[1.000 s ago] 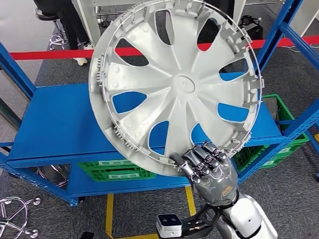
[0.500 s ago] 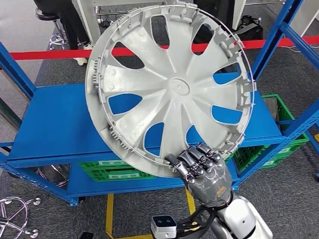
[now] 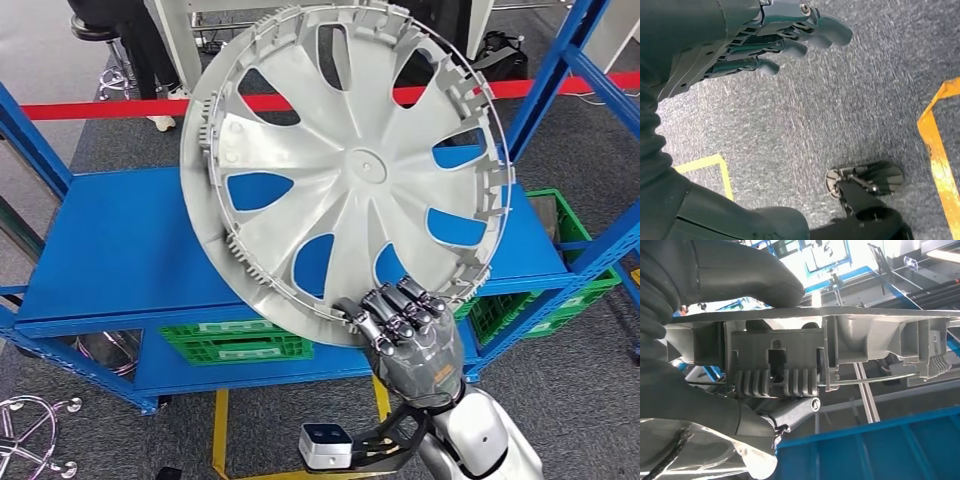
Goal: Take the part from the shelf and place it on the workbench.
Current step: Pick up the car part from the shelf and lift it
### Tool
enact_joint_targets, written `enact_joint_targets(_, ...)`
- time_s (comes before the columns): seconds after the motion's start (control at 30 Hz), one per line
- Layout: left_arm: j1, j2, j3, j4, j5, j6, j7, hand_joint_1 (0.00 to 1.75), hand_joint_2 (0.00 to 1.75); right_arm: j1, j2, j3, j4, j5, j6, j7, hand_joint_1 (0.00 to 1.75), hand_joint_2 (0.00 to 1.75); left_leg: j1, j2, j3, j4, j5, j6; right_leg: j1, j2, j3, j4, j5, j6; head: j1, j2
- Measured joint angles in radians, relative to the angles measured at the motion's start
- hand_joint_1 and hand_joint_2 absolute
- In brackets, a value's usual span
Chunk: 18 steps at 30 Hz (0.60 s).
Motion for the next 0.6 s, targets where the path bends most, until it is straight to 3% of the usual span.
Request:
enact_joint_targets(0.1, -0.001, 0.009, 0.002, 0.0, -0.004, -0.001, 0.001, 0.0, 1.75, -0.004, 0.0, 0.004, 0.003, 0.0, 0.0, 0.005, 1.75, 1.75, -0.001, 0.0, 0.0, -0.005, 0.004, 0.01, -0.001, 0.0, 0.002, -0.004, 0.003, 0.009, 0.0, 0.0)
enact_joint_targets(0.17, -0.003, 0.011, 0.003, 0.0, -0.005, 0.001, 0.002, 0.0, 1.75, -0.005, -0.001, 0.005, 0.004, 0.0, 0.0, 0.009, 1.75, 1.75, 0.005, 0.001, 0.005, -0.022, 0.015, 0.021, 0.0, 0.004, -0.011, 0.017, -0.017, 0.014, 0.001, 0.0)
enact_joint_targets(0.2, -0.005, 0.011, 0.004, 0.0, -0.005, 0.001, 0.003, 0.0, 1.75, -0.007, -0.002, 0.005, 0.004, 0.0, 0.0, 0.011, 1.75, 1.75, 0.008, 0.002, 0.007, -0.03, 0.02, 0.025, 0.0, 0.008, -0.031, 0.057, -0.042, 0.015, 0.003, 0.0)
enact_joint_targets(0.27, -0.007, 0.012, 0.005, 0.0, -0.007, 0.001, 0.004, 0.0, 1.75, -0.009, -0.003, 0.006, 0.004, 0.0, 0.0, 0.015, 1.75, 1.75, 0.008, 0.002, 0.006, -0.032, 0.022, 0.028, -0.001, 0.015, -0.095, 0.185, -0.101, 0.018, 0.005, 0.0)
enact_joint_targets(0.3, -0.007, 0.013, 0.006, 0.0, -0.007, 0.001, 0.006, 0.0, 1.75, -0.01, -0.005, 0.007, 0.006, 0.0, 0.0, 0.016, 1.75, 1.75, 0.008, 0.002, 0.005, -0.031, 0.022, 0.028, -0.001, 0.017, -0.126, 0.244, -0.116, 0.02, 0.006, 0.0)
enact_joint_targets(0.33, -0.007, 0.013, 0.007, 0.0, -0.008, 0.001, 0.007, 0.0, 1.75, -0.01, -0.006, 0.008, 0.007, 0.0, 0.0, 0.017, 1.75, 1.75, 0.009, 0.002, 0.005, -0.031, 0.022, 0.028, -0.002, 0.017, -0.144, 0.274, -0.112, 0.022, 0.006, 0.0)
enact_joint_targets(0.37, -0.007, 0.014, 0.008, 0.0, -0.009, 0.001, 0.008, 0.0, 1.75, -0.01, -0.007, 0.009, 0.008, 0.0, 0.0, 0.018, 1.75, 1.75, 0.01, 0.001, 0.005, -0.028, 0.022, 0.027, -0.004, 0.017, -0.145, 0.265, -0.087, 0.025, 0.006, 0.0)
enact_joint_targets(0.47, -0.008, 0.014, 0.008, 0.0, -0.012, 0.002, 0.009, 0.0, 1.75, -0.012, -0.01, 0.011, 0.01, 0.0, 0.0, 0.021, 1.75, 1.75, 0.015, -0.003, 0.0, -0.013, 0.016, 0.015, -0.008, 0.019, -0.074, 0.098, 0.018, 0.031, 0.007, 0.0)
enact_joint_targets(0.53, -0.008, 0.016, 0.009, 0.0, -0.013, 0.002, 0.01, 0.0, 1.75, -0.014, -0.011, 0.012, 0.011, 0.0, 0.0, 0.021, 1.75, 1.75, 0.013, -0.006, -0.008, -0.002, 0.017, 0.001, -0.007, 0.025, -0.046, 0.041, 0.032, 0.028, 0.007, 0.0)
enact_joint_targets(0.6, -0.008, 0.018, 0.009, 0.0, -0.013, 0.002, 0.01, 0.0, 1.75, -0.014, -0.011, 0.013, 0.012, 0.0, 0.0, 0.021, 1.75, 1.75, 0.012, -0.008, -0.017, 0.003, 0.024, -0.011, -0.005, 0.028, -0.05, 0.037, 0.031, 0.019, 0.007, 0.0)
